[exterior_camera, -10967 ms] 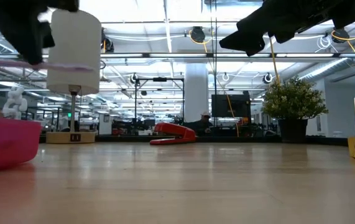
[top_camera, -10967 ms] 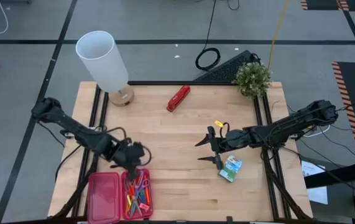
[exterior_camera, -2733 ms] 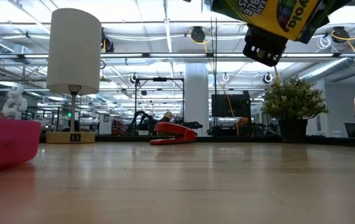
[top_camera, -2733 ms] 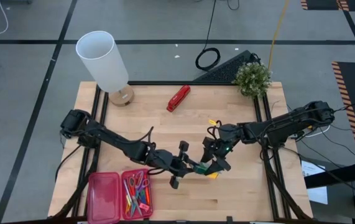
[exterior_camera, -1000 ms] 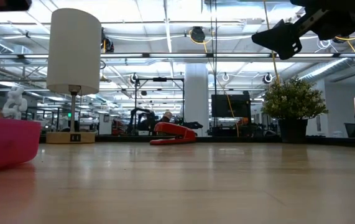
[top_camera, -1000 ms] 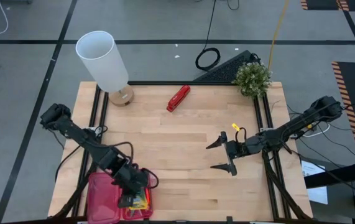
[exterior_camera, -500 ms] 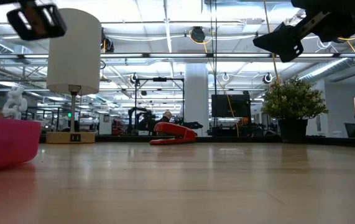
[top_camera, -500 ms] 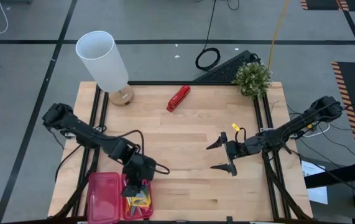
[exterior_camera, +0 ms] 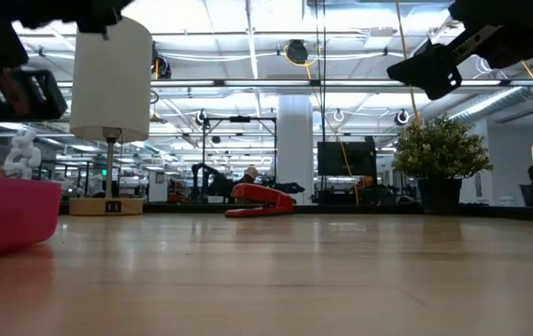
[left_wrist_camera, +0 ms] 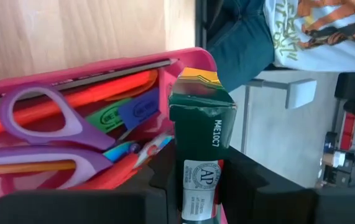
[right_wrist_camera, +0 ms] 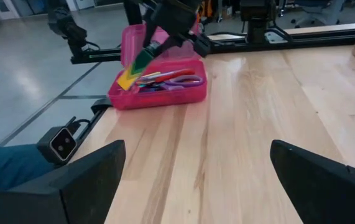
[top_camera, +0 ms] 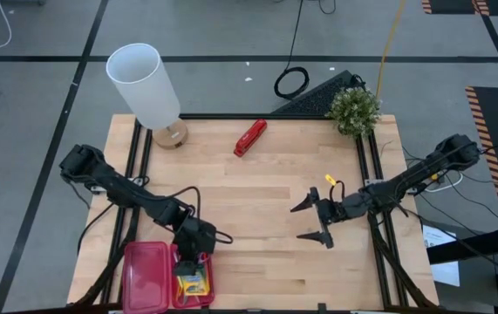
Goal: Pack school essentials
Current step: Put the yellow crayon box into the red supply box
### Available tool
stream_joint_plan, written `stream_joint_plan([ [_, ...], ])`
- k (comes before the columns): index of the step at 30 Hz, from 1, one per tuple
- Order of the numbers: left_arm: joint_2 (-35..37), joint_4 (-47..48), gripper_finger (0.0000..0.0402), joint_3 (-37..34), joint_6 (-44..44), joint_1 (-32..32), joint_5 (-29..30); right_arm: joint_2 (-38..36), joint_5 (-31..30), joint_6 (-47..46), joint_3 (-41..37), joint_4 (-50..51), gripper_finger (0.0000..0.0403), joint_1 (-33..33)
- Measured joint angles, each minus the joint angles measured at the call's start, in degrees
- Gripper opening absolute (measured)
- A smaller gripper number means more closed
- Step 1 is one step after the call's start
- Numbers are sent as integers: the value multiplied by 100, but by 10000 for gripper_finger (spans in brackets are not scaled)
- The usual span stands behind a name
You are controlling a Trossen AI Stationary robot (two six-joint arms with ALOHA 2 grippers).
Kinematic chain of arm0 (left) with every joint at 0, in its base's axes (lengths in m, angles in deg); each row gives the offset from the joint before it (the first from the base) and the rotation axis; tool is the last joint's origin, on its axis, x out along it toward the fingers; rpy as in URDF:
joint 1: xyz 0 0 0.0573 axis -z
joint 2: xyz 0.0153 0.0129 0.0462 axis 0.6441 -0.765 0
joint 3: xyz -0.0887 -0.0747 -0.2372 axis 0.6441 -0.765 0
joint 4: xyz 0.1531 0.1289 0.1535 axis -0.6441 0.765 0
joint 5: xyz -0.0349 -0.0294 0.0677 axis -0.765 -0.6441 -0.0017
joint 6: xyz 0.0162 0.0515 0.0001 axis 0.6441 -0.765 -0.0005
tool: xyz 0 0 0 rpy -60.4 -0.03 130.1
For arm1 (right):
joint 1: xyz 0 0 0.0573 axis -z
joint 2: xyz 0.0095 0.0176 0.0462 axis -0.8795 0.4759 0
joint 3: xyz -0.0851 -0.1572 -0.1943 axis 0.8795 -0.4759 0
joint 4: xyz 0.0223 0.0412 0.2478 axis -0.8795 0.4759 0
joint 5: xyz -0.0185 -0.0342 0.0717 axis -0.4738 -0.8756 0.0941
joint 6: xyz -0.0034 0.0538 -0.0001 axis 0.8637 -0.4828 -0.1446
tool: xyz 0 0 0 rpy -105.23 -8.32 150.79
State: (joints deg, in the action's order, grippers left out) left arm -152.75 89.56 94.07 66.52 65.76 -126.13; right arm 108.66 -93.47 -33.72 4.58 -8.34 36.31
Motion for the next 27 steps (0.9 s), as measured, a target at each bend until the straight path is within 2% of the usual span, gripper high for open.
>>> stream_joint_plan([
  [10, -2, -447, 95, -352, 84, -5, 182, 0, -7, 2, 0, -24, 393, -111],
  [20, -2, -382, 220, -352, 113, -1, 669, 0, -7, 19, 0, -87, 393, -109],
  [25, -2, -163, 251, -352, 254, -36, 706, 0, -10, 20, 0, -98, 393, -109],
  [27, -2, -65, 259, -350, 257, -32, 967, 0, -10, 17, 0, -103, 393, -109],
])
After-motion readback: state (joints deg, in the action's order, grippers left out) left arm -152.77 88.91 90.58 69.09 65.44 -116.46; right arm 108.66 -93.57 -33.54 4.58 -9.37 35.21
